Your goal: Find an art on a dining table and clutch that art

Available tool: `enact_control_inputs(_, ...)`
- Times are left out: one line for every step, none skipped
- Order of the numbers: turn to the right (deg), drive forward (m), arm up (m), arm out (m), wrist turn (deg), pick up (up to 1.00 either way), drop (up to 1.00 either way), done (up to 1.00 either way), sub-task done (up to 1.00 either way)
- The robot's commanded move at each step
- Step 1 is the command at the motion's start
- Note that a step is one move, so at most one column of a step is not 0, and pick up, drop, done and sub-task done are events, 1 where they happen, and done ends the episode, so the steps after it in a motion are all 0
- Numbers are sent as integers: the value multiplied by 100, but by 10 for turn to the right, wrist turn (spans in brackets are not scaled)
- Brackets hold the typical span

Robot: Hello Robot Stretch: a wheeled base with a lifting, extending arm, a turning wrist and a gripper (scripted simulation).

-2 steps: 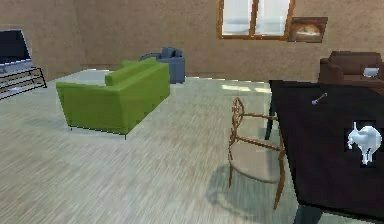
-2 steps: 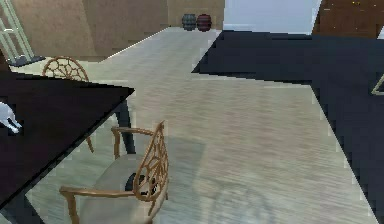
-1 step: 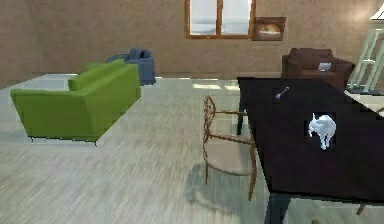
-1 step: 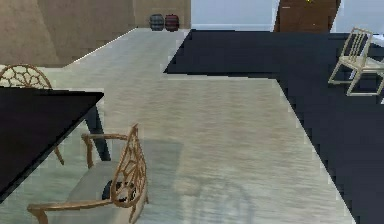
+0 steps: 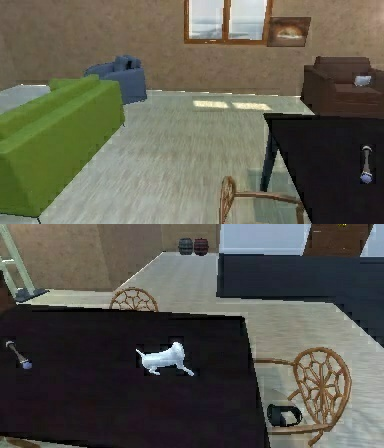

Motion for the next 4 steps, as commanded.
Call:
enact_control_inputs(150,0,0,0,0,0,0,0,0)
enact_control_inputs(0,15,0,0,0,0,0,0,0)
enact_control_inputs(-90,0,0,0,0,0,0,0,0)
enact_control_inputs(0,0,50,0,0,0,0,0,0)
